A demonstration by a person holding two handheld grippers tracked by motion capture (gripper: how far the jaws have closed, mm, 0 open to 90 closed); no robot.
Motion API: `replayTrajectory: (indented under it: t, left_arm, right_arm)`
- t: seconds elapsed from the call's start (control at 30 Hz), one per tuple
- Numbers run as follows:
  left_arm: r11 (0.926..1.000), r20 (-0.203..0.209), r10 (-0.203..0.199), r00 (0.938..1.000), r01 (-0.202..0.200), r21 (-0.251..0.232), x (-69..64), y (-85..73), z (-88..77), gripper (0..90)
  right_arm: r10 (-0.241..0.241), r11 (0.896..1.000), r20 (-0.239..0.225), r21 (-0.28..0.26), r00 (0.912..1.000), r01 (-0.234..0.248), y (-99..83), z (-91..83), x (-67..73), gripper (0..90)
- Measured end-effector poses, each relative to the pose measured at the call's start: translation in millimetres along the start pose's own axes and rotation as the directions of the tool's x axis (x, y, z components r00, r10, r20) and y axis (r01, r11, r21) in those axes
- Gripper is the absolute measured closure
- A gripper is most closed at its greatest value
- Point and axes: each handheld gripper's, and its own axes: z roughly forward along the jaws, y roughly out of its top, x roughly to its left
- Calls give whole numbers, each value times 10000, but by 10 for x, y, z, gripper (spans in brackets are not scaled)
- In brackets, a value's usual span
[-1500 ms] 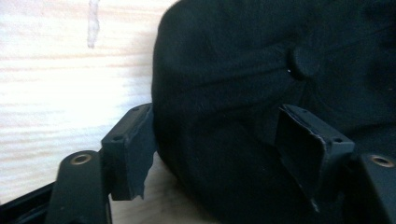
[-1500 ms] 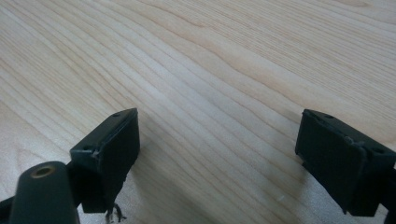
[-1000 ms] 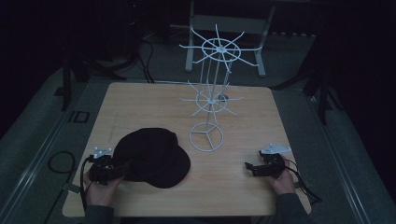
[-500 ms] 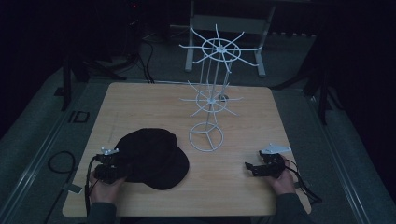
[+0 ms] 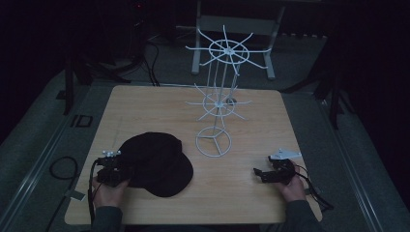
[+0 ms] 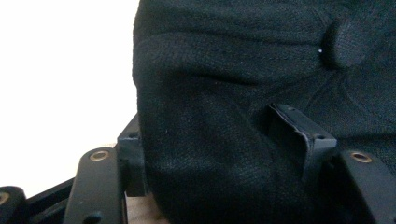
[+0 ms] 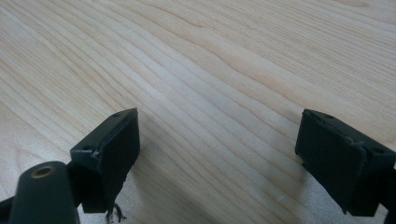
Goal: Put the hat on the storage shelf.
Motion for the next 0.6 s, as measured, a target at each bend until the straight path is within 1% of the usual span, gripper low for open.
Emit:
replayTrajectory:
  t: [0.03,0.13,0.17,0.23,0.3,0.43,0.53,0.6]
  left_arm:
    - [10000,75,9,10000,-9,-9,0,6,0,428]
    - [10000,120,-18,9999,18,-6,13,21,1,525]
    - [10000,193,-61,9998,62,-5,25,24,-1,561]
    - [10000,315,-92,9995,92,18,59,32,-2,613]
    - [9998,516,-211,9984,211,5,99,47,-7,656]
    - [9997,752,-194,9970,204,-115,135,71,-26,713]
    - [9992,969,-37,9953,75,-395,127,93,-75,727]
    - [9975,1127,60,9936,20,-708,123,122,-128,731]
  right_arm:
    - [-2,10000,-2,1,10000,2,0,0,0,137]
    - [1,10000,-2,1,10000,-1,0,0,-1,137]
    - [2,10000,-2,3,10000,-2,0,0,0,137]
    - [3,10000,-2,1,10000,-3,1,1,-1,137]
    - [4,10000,-5,7,10000,-4,2,1,-2,137]
    - [7,10000,-7,7,10000,-7,2,1,-2,137]
    - [7,10000,-6,7,10000,-7,2,2,-2,137]
    - [10,10000,-5,3,10000,-10,2,2,-2,136]
